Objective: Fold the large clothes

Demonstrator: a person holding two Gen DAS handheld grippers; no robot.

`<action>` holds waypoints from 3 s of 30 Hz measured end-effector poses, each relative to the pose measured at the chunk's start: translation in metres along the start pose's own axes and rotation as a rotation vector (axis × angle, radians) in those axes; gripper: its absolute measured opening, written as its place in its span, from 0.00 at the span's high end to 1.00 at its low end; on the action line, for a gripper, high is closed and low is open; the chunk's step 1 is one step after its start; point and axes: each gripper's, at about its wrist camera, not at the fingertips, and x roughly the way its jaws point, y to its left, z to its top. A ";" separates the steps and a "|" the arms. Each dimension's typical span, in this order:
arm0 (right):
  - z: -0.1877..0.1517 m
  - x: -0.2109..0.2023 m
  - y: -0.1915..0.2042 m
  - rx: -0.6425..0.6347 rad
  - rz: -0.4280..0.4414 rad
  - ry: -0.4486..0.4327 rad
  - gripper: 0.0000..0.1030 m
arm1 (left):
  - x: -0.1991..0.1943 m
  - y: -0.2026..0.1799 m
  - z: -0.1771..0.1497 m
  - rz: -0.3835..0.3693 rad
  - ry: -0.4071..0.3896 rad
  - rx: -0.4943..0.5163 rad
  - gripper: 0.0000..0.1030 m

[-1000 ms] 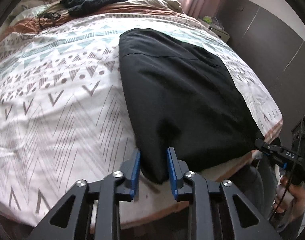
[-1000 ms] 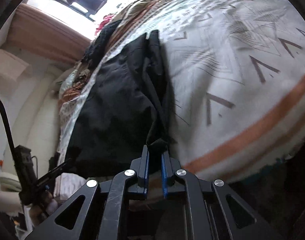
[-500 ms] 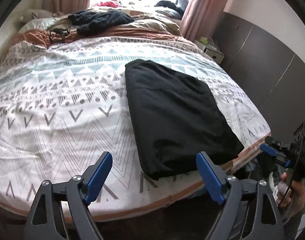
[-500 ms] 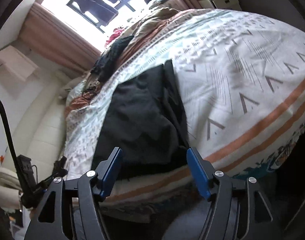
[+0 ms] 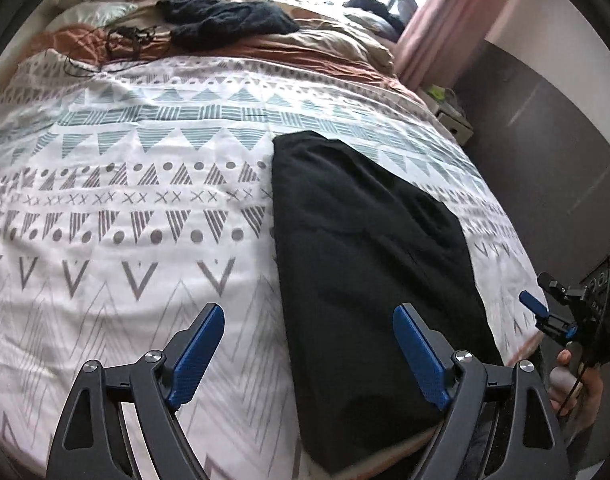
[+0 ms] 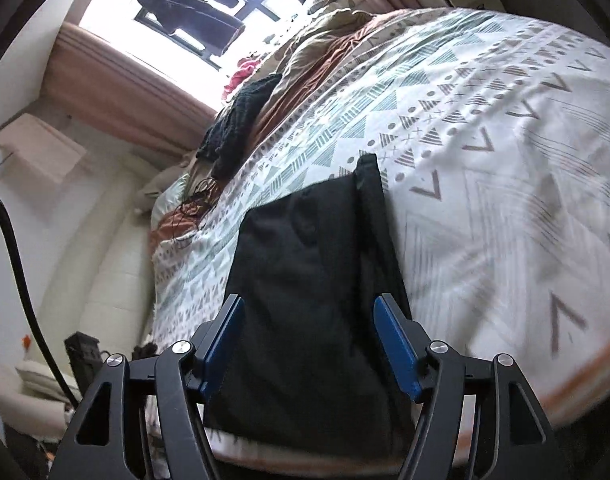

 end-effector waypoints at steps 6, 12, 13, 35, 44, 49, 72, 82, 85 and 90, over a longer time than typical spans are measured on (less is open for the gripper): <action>0.042 0.050 -0.016 0.023 0.044 0.054 0.35 | 0.025 0.002 0.033 0.030 0.006 0.004 0.15; 0.070 0.095 -0.027 0.038 0.085 0.106 0.35 | 0.059 0.000 0.059 0.030 0.040 0.012 0.18; 0.072 0.101 -0.030 0.041 0.083 0.105 0.35 | 0.066 -0.001 0.063 0.025 0.049 0.014 0.22; 0.073 0.138 -0.041 -0.015 0.026 0.157 0.98 | 0.152 -0.001 0.102 -0.018 0.141 0.014 0.65; 0.078 0.129 -0.057 0.011 -0.055 0.151 0.95 | 0.155 -0.024 0.105 -0.024 0.138 0.080 0.69; 0.084 0.109 -0.065 0.042 -0.068 0.109 0.41 | 0.155 -0.016 0.105 -0.030 0.152 0.061 0.40; 0.074 0.191 -0.068 0.110 0.188 0.362 0.47 | 0.191 0.012 0.106 -0.084 0.215 -0.101 0.31; 0.073 0.161 -0.029 0.007 0.186 0.272 0.83 | 0.175 0.007 0.108 -0.053 0.177 -0.120 0.58; 0.071 0.147 -0.012 -0.034 0.194 0.237 0.84 | 0.158 0.005 0.108 -0.080 0.139 -0.107 0.68; 0.064 0.120 0.023 -0.115 0.189 0.169 0.85 | 0.117 0.000 0.111 -0.122 0.062 -0.093 0.74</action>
